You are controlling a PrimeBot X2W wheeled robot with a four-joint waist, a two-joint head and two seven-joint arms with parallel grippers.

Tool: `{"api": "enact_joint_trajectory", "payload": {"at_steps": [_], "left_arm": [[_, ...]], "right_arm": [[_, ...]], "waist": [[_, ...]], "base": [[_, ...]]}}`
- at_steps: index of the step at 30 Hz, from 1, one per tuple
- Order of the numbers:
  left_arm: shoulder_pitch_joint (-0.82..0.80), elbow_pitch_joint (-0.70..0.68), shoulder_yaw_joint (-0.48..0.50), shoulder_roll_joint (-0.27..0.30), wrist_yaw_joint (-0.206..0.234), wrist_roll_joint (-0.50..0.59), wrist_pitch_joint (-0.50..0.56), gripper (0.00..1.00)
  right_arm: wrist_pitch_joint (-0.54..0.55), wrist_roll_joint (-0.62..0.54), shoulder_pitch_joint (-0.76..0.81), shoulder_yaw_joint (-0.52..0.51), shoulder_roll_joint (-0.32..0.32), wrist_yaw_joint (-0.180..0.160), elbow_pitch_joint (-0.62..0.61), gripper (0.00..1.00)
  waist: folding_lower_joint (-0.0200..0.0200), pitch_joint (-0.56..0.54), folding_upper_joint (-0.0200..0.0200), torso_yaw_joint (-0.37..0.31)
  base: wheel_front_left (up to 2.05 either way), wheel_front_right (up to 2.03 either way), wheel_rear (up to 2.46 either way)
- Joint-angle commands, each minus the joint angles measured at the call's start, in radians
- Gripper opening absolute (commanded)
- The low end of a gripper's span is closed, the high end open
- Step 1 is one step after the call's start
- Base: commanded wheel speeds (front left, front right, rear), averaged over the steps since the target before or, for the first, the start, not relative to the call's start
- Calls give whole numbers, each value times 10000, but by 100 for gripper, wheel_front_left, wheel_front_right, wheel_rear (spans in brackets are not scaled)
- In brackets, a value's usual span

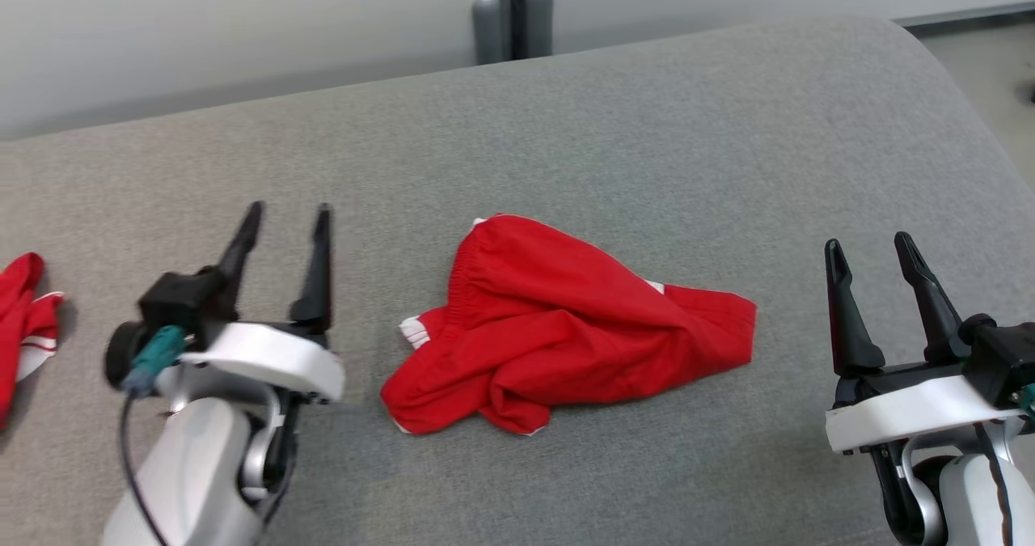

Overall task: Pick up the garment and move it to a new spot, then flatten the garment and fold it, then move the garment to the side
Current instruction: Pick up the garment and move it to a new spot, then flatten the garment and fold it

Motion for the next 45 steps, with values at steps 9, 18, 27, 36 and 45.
{"api": "enact_joint_trajectory", "payload": {"at_steps": [9, 18, 27, 36, 45], "left_arm": [[1500, -747, 1336, 913, 629, -341, -302, 100], [3212, -2211, 1330, 1361, 1108, 10, -77, 100], [4394, -3443, 1019, 1516, 1587, 202, 630, 100], [4735, -3833, 911, 1616, 1760, 172, 1015, 100], [4730, -3896, 892, 1664, 1810, 101, 1140, 100]], "right_arm": [[253, -252, 356, 26, -44, 1, -30, 100], [480, -388, 938, 90, -44, 1, -29, 100], [757, -339, 1589, 112, -44, 1, -323, 100], [953, -274, 1938, 90, -44, 1, -627, 100], [961, -211, 1933, 76, -44, 1, -667, 100]], "waist": [[0, -634, 0, 757], [0, -1376, 0, 965], [0, -1930, 0, 999], [0, -2050, 0, 1066], [0, -2023, 0, 1038]], "base": [[0, 0, 0], [0, 0, 0], [0, 0, 0], [0, 0, 0], [0, 0, 0]]}}
